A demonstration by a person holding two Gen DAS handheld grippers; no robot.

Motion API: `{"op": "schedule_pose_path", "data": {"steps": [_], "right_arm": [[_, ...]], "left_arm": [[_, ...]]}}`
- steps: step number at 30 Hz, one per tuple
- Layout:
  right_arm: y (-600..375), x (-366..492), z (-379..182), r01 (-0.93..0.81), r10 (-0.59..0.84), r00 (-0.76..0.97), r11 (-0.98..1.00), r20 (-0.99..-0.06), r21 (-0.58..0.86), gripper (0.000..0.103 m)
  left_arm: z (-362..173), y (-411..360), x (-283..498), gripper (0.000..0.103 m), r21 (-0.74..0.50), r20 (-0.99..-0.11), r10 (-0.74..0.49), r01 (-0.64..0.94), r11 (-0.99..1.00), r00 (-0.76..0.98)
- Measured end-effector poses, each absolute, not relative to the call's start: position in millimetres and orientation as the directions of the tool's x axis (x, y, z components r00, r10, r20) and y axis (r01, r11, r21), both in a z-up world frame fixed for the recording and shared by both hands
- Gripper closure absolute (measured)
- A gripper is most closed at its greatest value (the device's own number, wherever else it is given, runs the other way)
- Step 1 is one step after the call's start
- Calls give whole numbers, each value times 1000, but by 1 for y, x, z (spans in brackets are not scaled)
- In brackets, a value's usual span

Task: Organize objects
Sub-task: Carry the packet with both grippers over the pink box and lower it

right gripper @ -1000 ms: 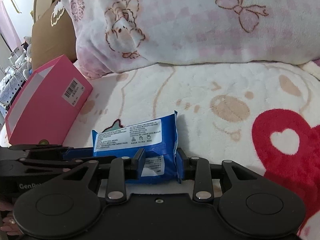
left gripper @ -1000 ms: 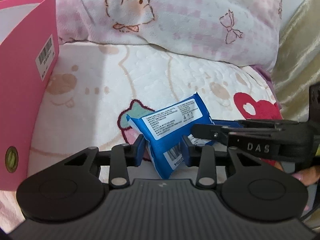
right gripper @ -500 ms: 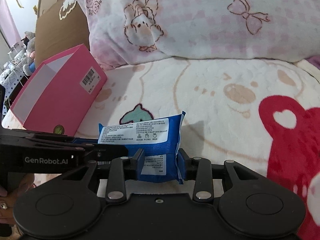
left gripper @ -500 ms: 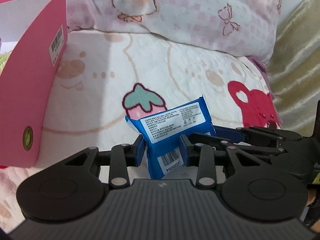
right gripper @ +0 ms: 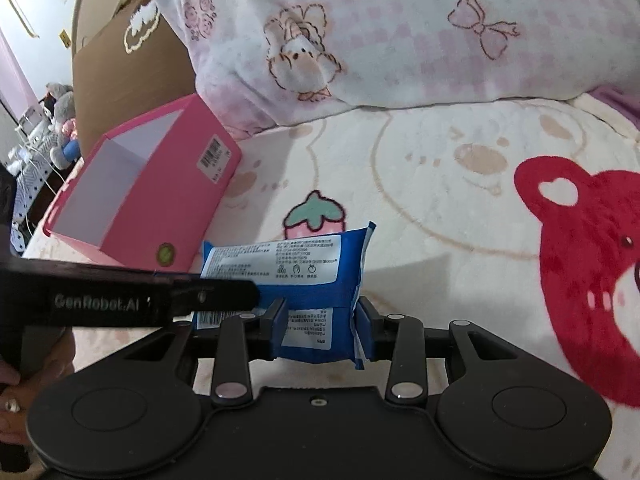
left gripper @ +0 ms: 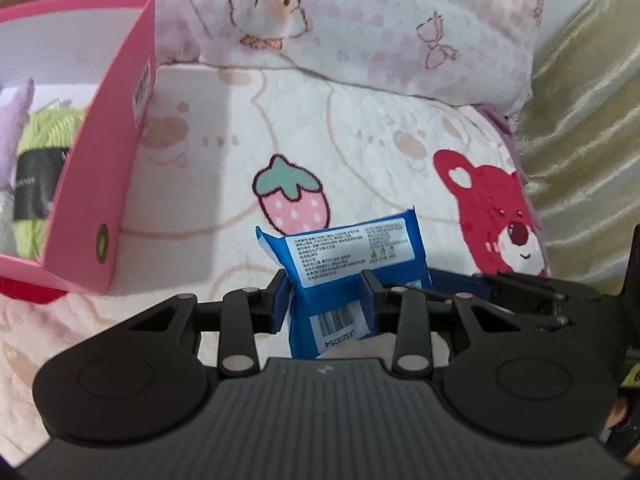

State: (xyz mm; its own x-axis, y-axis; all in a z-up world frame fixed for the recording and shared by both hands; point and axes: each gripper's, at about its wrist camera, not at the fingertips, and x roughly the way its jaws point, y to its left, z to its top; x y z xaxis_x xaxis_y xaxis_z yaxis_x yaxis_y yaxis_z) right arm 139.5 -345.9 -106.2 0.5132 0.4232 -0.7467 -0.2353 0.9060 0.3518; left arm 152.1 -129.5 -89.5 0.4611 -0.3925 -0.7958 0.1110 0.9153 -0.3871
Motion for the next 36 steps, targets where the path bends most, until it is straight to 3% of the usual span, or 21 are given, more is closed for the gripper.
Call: {"op": "schedule_pose_path", "data": {"steps": [21,36], "right_arm": [[-269,90,-44,-461,425,508,869,-749,180,43],[-217,77,-15,-591,479,440,791,-760,158,30]], "left_arm": [[-41,-78,87,62,-376,-780,-335,33,926,529],[-14,-30,57,61,-357,-763,-279,-20,934,583]]}}
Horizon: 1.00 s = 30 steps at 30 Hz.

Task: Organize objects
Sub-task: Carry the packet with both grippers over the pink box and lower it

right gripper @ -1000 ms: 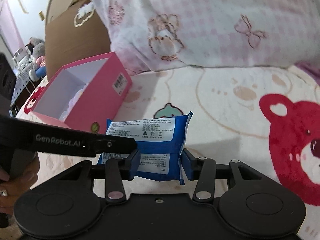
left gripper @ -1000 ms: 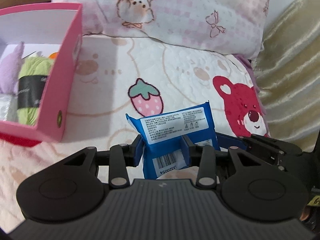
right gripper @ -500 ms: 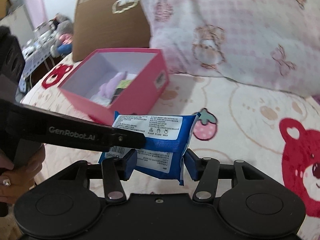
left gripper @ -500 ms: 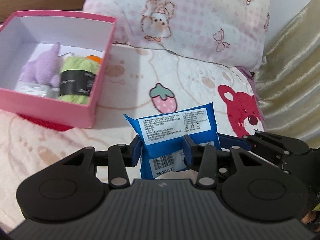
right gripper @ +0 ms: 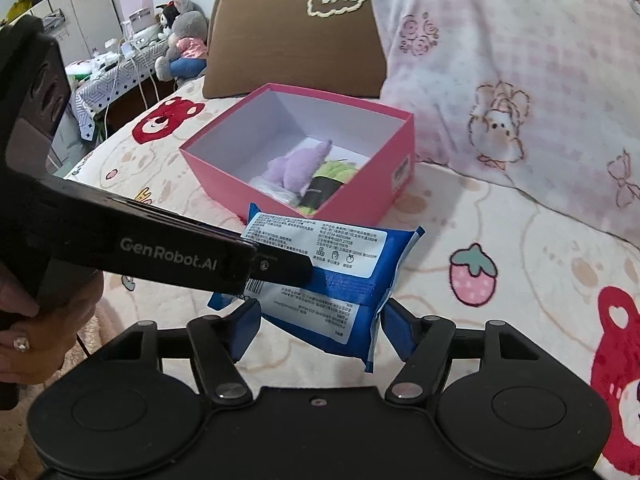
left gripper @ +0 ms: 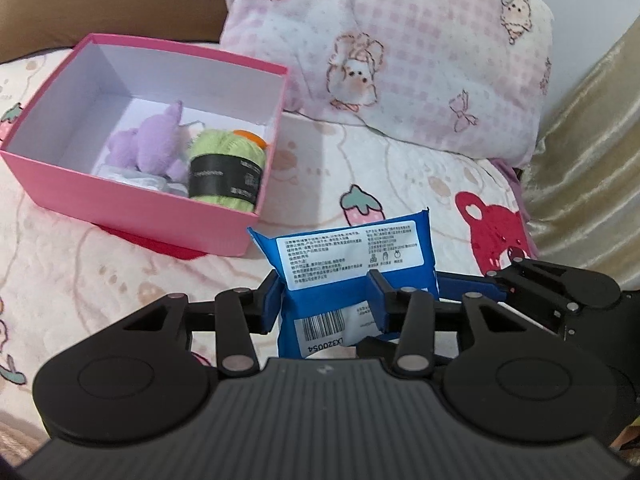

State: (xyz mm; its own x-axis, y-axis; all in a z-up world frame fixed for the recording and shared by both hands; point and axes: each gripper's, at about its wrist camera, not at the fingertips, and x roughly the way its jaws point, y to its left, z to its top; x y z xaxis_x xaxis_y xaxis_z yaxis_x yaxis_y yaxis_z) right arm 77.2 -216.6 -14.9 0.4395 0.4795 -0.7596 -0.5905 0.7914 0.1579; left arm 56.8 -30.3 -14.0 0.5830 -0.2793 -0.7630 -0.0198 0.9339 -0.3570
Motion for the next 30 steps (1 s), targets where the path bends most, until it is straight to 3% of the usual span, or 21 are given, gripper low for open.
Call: {"op": "schedule_pose_path", "data": {"steps": [12,23,30], "right_arm": [[-171,91,14,-588,498,466,792,-731,165,26],[-124,130,49,-649,478,522,760,-706,34,26],[-99,176,54,-682,503,515,731,-694,24,33]], "left_arm": [[18,-1,65,53,-240,-750,-209,37,970,628],[49,57,110,53,-289,-679,-233,38,956,696],[55,97,145,56,-295,-651,-205,5,955,731]]}}
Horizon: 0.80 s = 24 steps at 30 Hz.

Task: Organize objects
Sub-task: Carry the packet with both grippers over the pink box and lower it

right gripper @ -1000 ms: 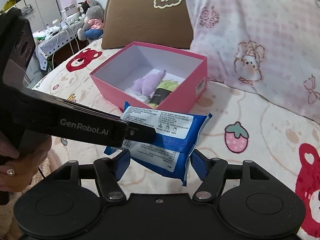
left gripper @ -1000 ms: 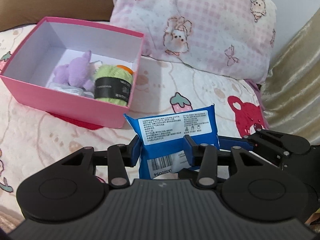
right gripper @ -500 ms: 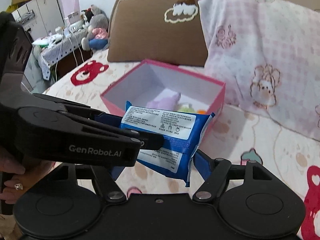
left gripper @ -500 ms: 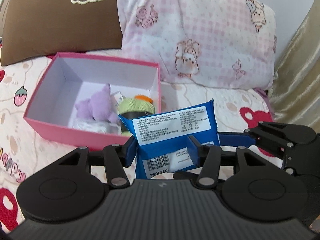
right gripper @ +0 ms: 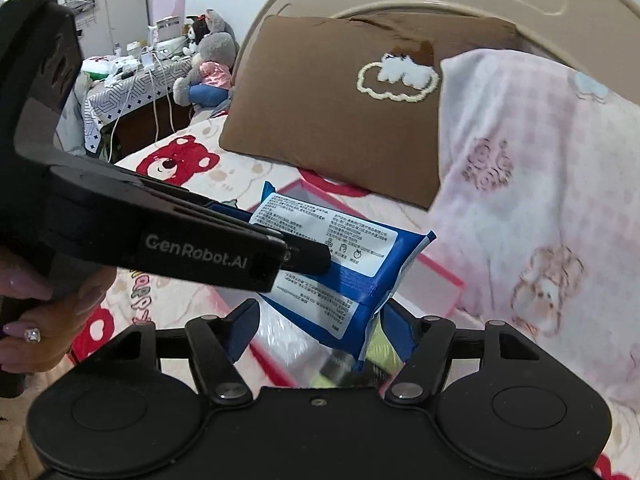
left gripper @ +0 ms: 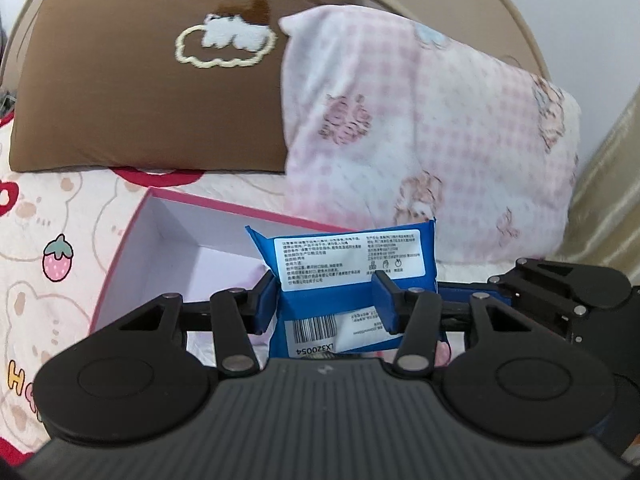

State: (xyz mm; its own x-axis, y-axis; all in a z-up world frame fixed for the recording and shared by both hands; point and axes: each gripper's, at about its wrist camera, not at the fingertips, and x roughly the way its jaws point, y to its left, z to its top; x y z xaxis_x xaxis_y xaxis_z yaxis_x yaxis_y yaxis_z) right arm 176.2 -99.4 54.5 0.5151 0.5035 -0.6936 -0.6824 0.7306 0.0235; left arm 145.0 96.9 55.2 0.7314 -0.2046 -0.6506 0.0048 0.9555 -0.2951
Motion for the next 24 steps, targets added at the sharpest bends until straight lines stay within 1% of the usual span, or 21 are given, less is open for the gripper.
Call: {"op": "schedule_pose_path", "data": {"steps": [2,3,10,13,18,24], "right_arm": [[-93,186,49,-698,519,499,716,-694,34,33],[-90,192,45,-698,526,491,715,-694,49,35],[-71,225,7,-674,583,425,714,-692,187,53],[-67,233,-5,-658,602,405,714,-688,238,58],[-57,241,-27,-628,594,359,725,-720,285,60],[-53,245,-57,-563,593,292,741,-750,367,60]], "left_arm": [[49,109,154,56,-309,-647,-206,-5,951,734],[44,116,158,56,-318,-648,-206,-15,948,733],[5,152,169,58,-326,-681,-175,-80,942,711],[-6,160,169,58,-300,-651,-161,-56,952,741],[-24,168,179,58,-290,-683,-159,-65,955,713],[-45,176,190,58,-314,-721,-191,-68,947,666]]}}
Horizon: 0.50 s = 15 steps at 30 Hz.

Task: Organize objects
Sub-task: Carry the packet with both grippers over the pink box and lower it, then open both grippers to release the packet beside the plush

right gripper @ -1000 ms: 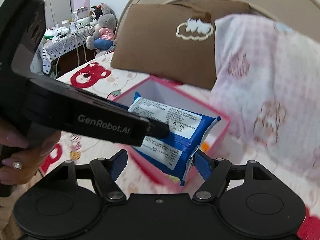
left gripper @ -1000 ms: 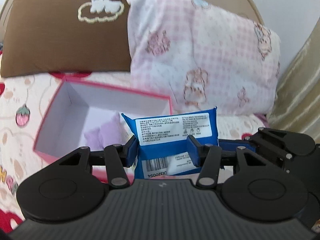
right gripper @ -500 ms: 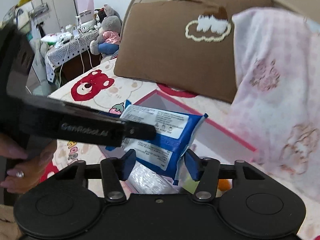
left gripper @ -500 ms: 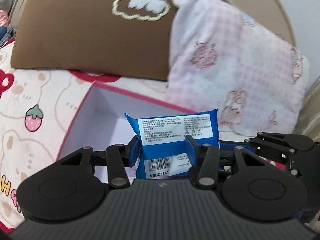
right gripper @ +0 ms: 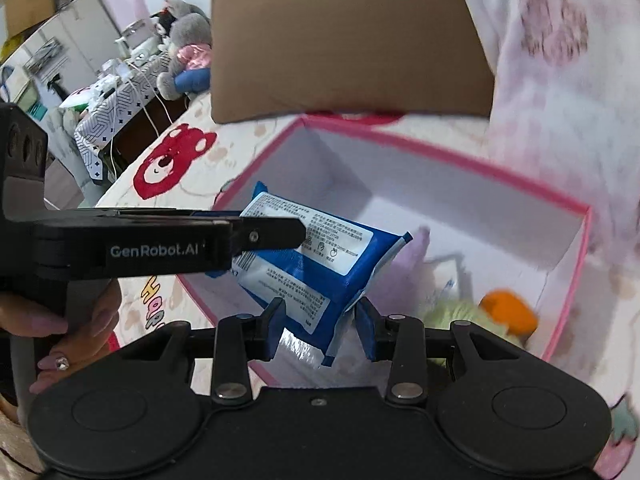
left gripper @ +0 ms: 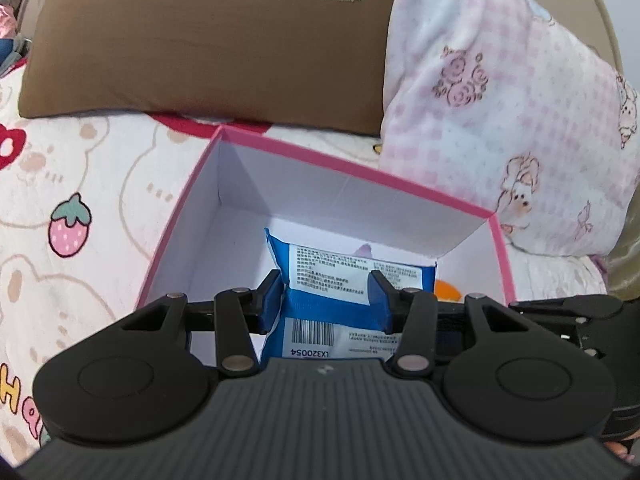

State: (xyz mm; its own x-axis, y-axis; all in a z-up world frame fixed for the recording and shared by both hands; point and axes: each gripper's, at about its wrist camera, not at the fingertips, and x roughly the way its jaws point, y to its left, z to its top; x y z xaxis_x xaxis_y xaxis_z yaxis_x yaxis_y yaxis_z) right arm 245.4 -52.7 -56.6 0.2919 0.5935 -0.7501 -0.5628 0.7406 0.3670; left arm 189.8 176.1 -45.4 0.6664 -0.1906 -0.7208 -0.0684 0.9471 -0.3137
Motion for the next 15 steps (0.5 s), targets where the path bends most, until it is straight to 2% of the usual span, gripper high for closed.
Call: {"op": "schedule_pose_path", "data": {"steps": [5,9,15], "right_arm": [[-60,250,-75,-494,596,251,756,-763,429,60],[-63,249,-83,-475,588,254,768,-768,430,60],[-63,244,-86,-499,570,256,770,-781,398,60]], "left_arm": [[-62,164,194,58,-261,-753,-176,-42,964,634],[-74,166,199,60,-268,-797,-190,-53,962,574],[-77,160,201,61,-255,-807,-196,-29,966,558]]}}
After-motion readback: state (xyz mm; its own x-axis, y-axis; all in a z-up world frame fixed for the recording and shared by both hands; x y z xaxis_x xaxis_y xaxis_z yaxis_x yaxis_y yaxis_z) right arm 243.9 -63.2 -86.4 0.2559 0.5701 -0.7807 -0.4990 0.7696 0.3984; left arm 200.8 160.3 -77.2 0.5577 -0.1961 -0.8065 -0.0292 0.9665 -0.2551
